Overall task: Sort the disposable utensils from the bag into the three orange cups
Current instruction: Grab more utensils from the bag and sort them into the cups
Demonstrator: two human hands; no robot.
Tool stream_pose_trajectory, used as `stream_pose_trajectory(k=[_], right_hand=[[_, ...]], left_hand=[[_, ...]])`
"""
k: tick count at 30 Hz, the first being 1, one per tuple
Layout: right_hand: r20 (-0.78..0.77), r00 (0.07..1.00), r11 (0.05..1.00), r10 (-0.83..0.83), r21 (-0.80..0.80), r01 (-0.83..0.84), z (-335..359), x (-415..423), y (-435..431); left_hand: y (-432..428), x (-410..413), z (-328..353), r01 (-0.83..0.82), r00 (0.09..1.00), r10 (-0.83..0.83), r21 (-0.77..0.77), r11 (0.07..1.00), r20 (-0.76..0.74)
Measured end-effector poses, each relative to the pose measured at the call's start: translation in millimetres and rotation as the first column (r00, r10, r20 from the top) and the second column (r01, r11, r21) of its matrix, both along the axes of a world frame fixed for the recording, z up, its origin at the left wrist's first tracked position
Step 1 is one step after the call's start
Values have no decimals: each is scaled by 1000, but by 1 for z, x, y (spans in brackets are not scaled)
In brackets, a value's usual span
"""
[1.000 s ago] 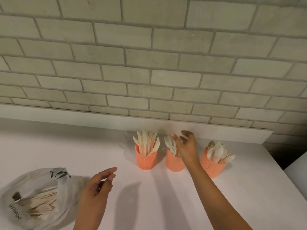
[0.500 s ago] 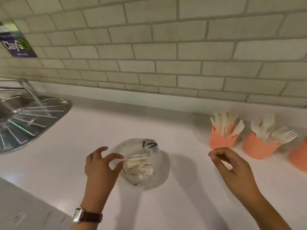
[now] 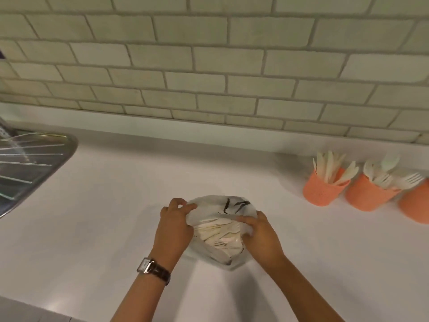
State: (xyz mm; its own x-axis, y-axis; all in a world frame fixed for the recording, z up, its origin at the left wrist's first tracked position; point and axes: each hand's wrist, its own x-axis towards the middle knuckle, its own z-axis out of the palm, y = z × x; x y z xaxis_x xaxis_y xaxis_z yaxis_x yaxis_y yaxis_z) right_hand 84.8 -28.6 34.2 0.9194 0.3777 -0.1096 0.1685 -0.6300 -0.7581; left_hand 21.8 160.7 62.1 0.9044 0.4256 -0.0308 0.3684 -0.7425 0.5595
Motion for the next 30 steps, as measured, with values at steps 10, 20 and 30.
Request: stream_pose_trajectory(k=[10,20,30], right_hand=[[188,978,979,92,-196,-55,26,6,-8],[111,993,999,34,-17,-32,14,-7,-18],[159,973,986,164,-49,-158,22,-7,-20]], left_hand=[[9,-29,13,209,978,-209,2,978,-2],[-19,-31,26,178,963,-201,139,974,177],[-49,40,-20,509,766,-403,89,856,-501]])
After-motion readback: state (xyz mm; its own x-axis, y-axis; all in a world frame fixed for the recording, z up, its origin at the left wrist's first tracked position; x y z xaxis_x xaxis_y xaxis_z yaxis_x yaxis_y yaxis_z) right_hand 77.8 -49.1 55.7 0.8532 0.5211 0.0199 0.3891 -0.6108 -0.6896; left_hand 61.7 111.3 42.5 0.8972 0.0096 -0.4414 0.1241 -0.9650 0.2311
